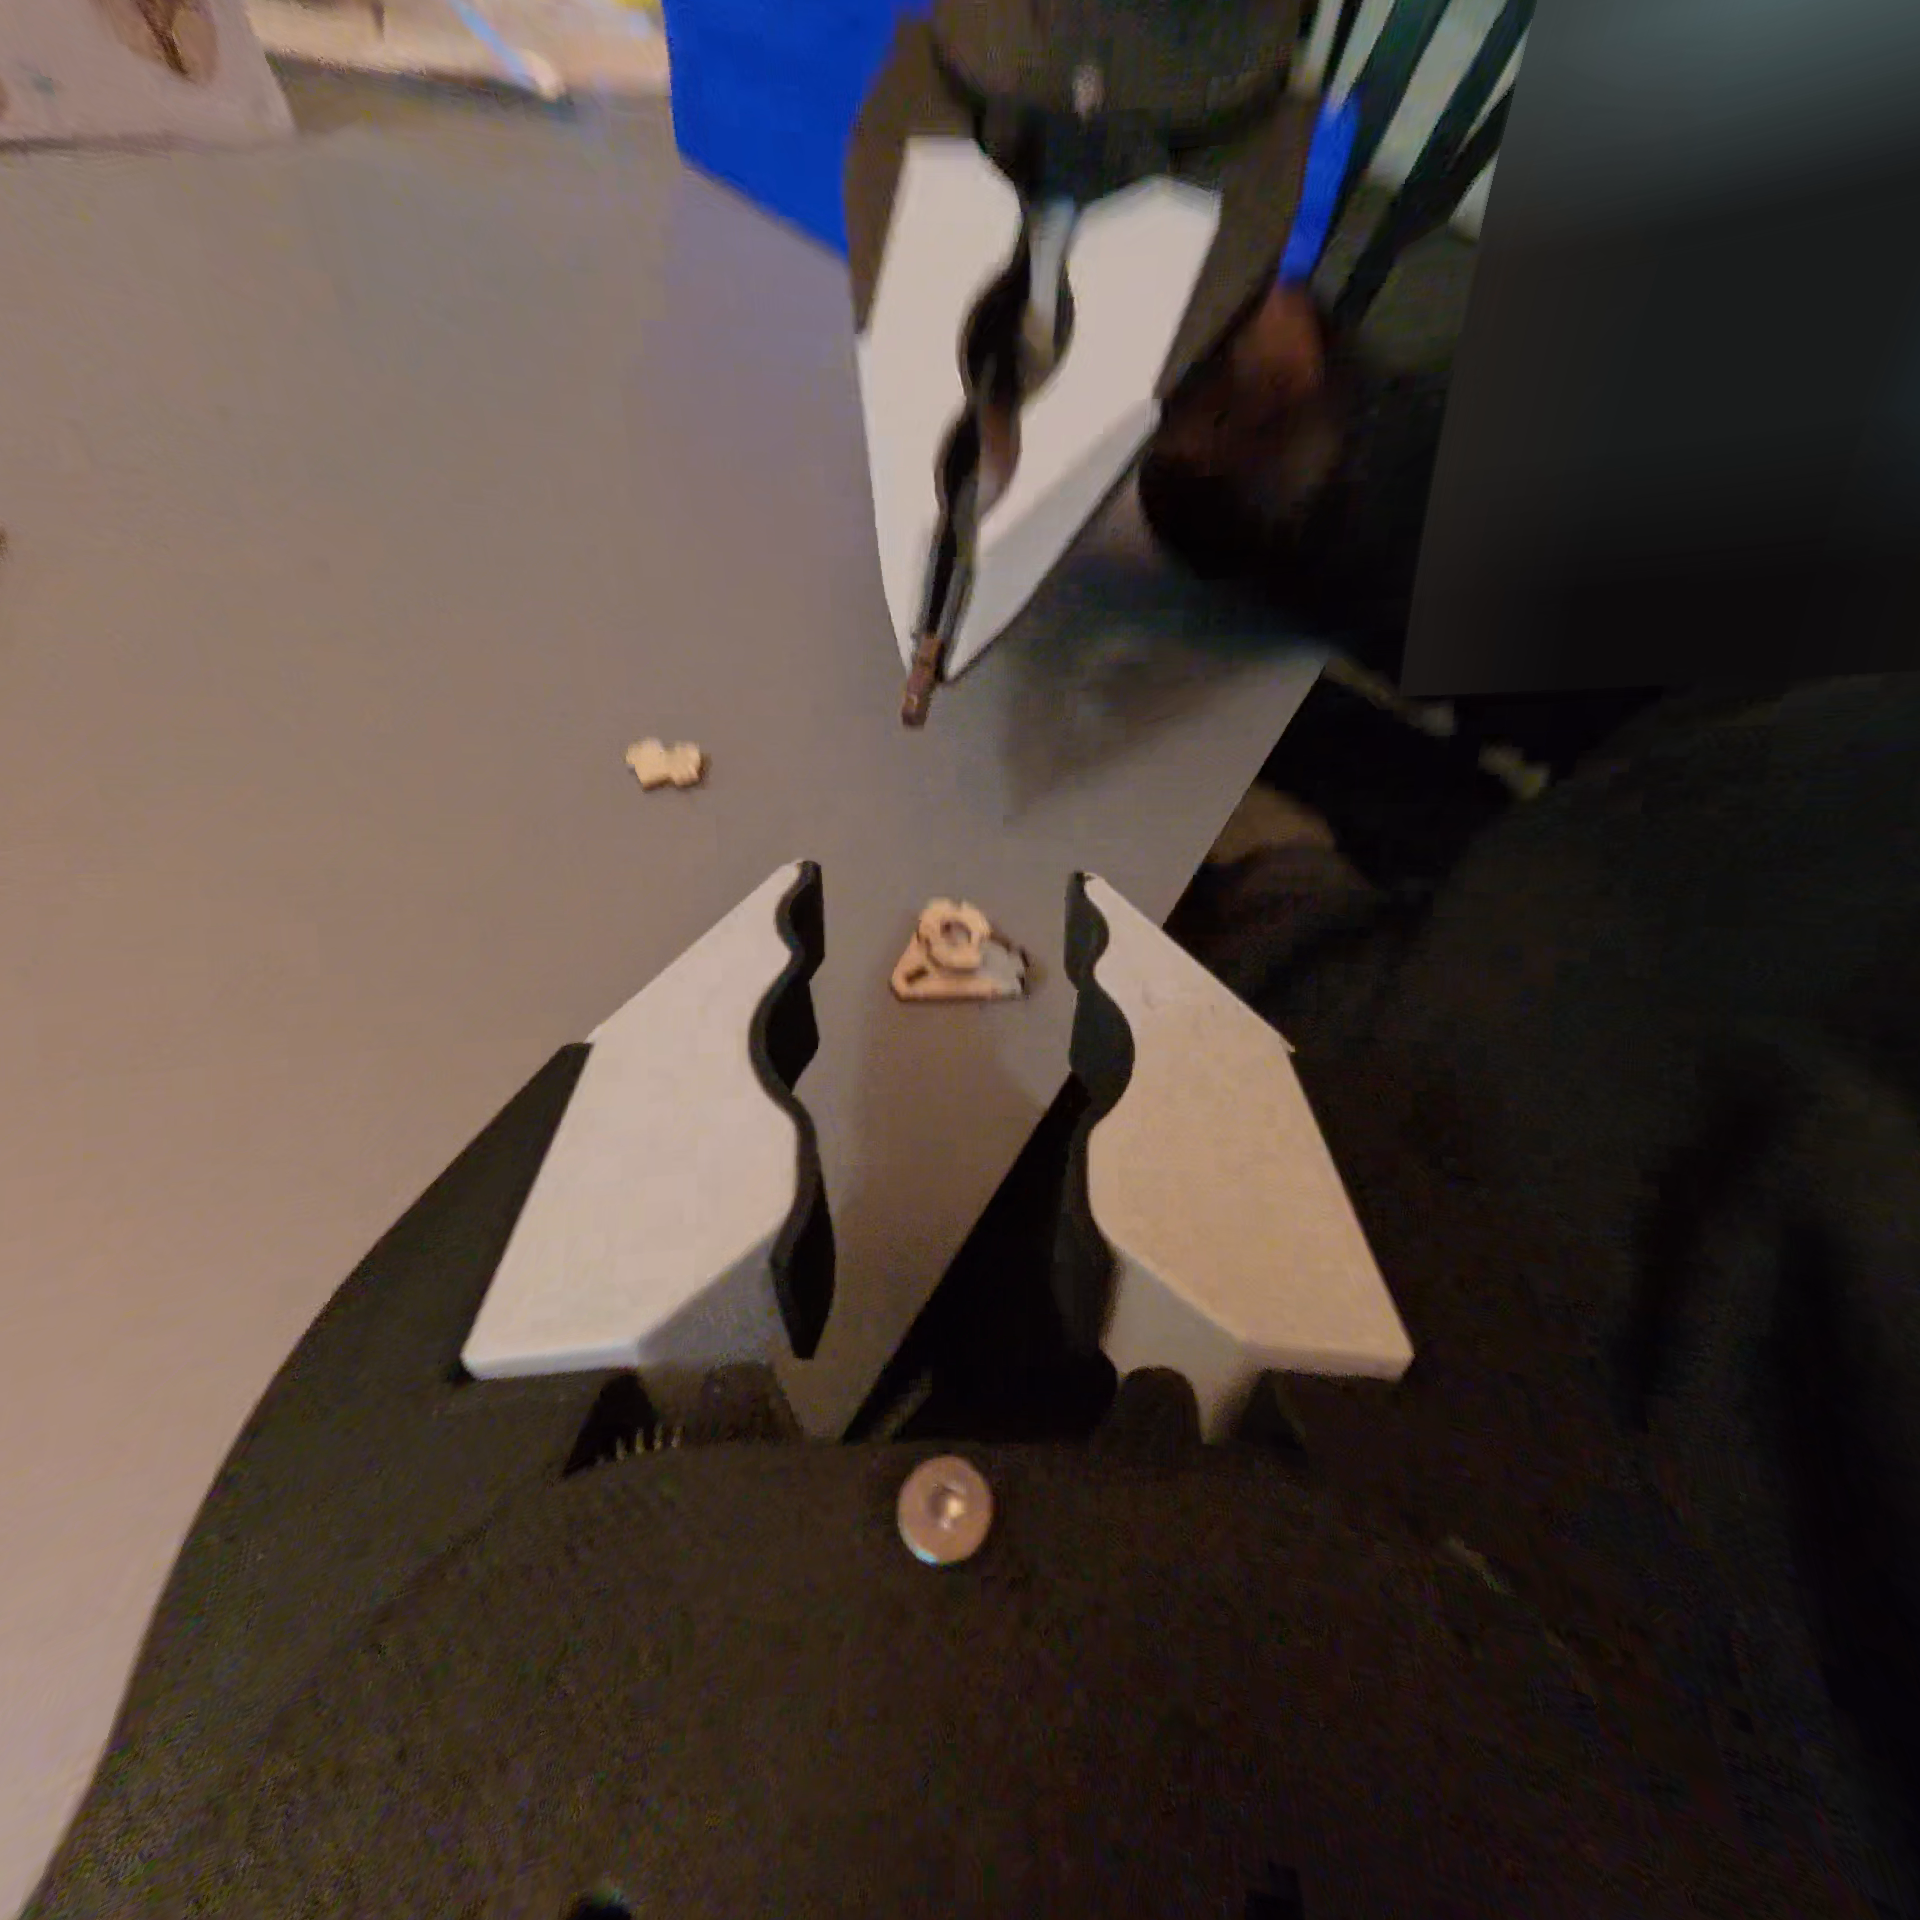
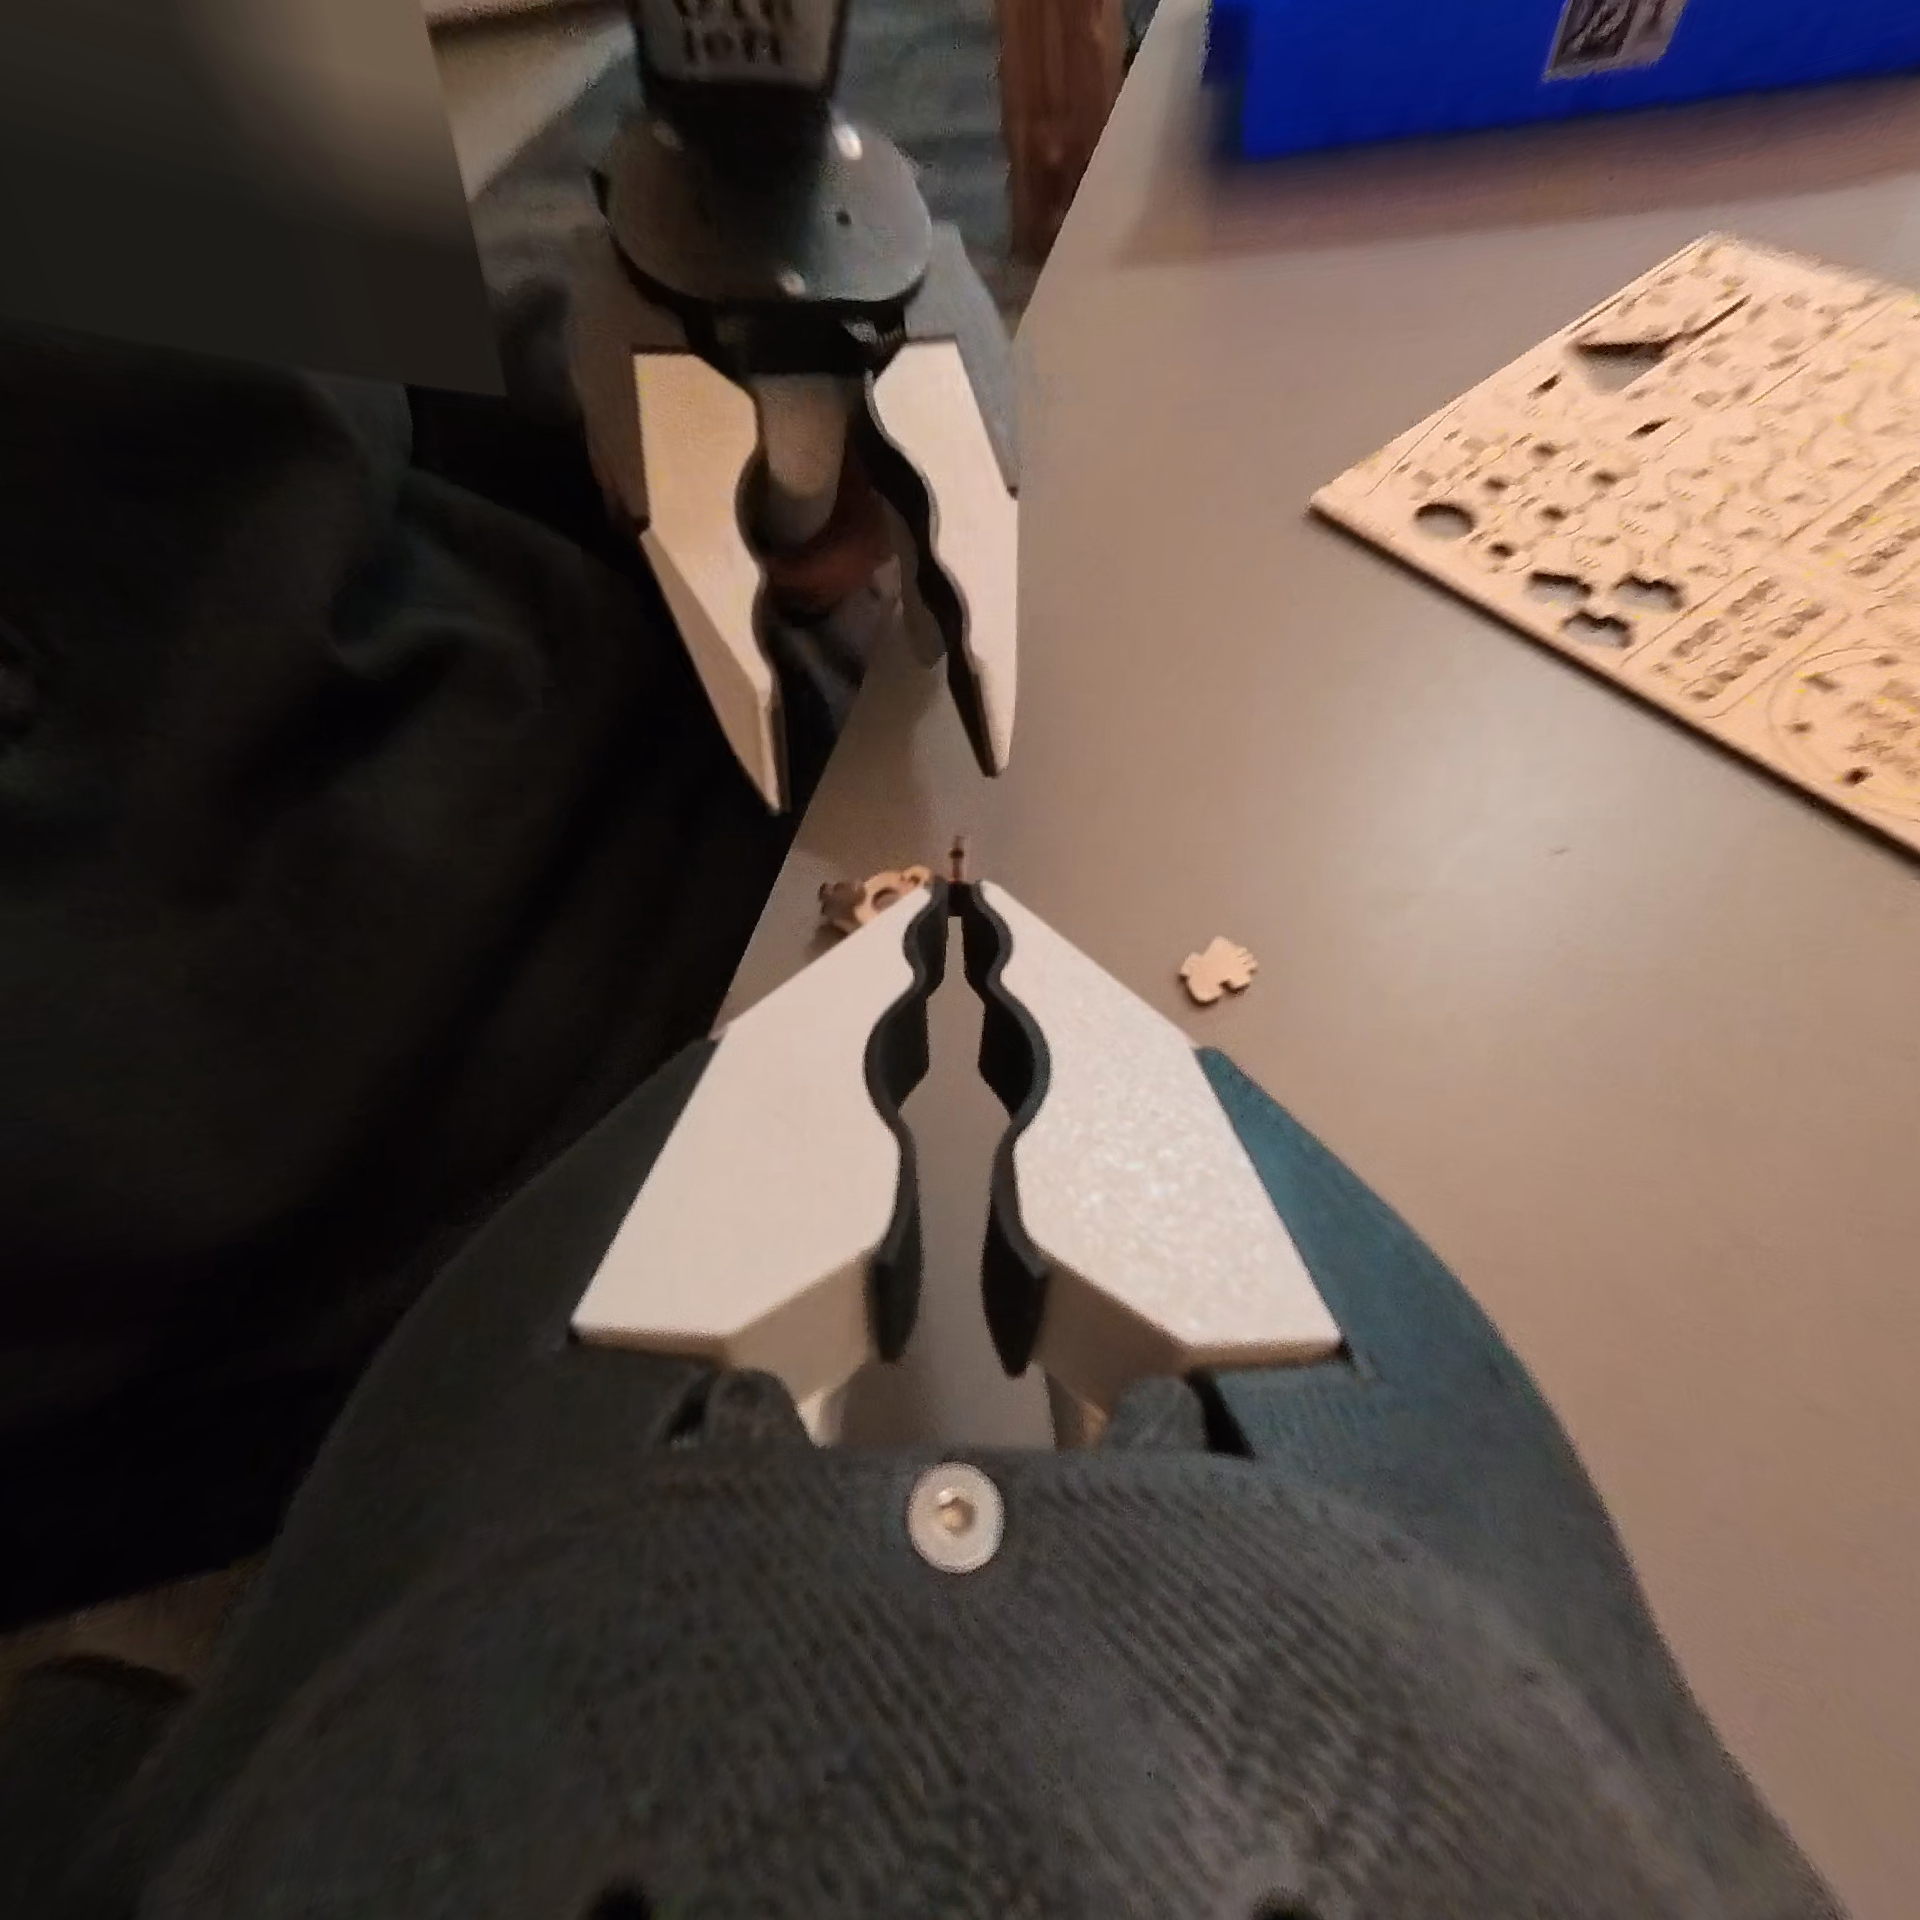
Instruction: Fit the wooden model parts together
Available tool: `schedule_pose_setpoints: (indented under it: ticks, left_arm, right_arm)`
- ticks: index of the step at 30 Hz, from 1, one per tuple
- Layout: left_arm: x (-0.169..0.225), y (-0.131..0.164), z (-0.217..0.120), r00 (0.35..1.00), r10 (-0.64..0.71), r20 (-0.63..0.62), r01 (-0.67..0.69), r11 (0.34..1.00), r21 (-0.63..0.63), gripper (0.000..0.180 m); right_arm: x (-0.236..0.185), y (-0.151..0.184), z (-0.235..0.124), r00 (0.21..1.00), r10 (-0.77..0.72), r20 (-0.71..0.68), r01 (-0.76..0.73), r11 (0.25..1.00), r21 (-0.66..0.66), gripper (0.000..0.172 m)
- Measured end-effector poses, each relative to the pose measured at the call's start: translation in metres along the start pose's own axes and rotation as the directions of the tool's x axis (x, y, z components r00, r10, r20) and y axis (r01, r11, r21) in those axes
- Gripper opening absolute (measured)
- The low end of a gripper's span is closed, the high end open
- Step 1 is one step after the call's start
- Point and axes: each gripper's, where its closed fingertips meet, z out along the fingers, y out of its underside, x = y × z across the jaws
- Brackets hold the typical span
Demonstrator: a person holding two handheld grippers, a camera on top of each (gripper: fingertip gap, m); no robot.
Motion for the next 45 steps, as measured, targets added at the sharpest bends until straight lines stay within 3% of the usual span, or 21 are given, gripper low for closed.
schedule_pose_setpoints:
  ticks: [3,6,14,27,34,36,39,45]
  left_arm:
    - [0.004,0.020,0.009,0.995,0.081,0.063,-0.072,0.989,-0.132,0.047]
    - [0.006,0.023,0.018,0.997,0.053,0.047,-0.046,0.989,-0.141,0.044]
    - [0.006,0.023,0.021,0.996,0.065,0.054,-0.057,0.987,-0.152,0.028]
    - [0.007,0.022,0.019,0.995,0.088,0.045,-0.082,0.989,-0.120,0.023]
    - [0.008,0.020,0.019,0.997,0.068,0.032,-0.066,0.994,-0.084,0.007]
    - [0.010,0.020,0.018,0.997,0.068,0.025,-0.066,0.994,-0.085,0.012]
    - [0.009,0.019,0.015,0.998,0.051,0.021,-0.049,0.996,-0.080,0.036]
    - [0.007,0.023,0.014,0.999,0.036,0.027,-0.032,0.991,-0.131,0.039]
  right_arm:
    - [-0.005,0.016,0.010,0.999,-0.028,0.041,0.034,0.986,-0.165,0.001]
    - [-0.007,0.032,0.018,0.995,-0.073,0.075,0.093,0.942,-0.323,0.000]
    - [-0.010,0.033,0.023,0.976,-0.148,0.161,0.209,0.854,-0.477,0.000]
    - [-0.014,0.037,0.029,0.963,-0.187,0.192,0.267,0.740,-0.617,0.000]
    - [-0.018,0.037,0.031,0.956,-0.217,0.199,0.294,0.684,-0.667,0.000]
    - [-0.018,0.036,0.031,0.953,-0.232,0.193,0.300,0.669,-0.680,0.000]
    - [-0.018,0.036,0.031,0.954,-0.234,0.188,0.297,0.664,-0.686,0.000]
    - [-0.018,0.036,0.032,0.960,-0.214,0.181,0.279,0.677,-0.681,0.000]
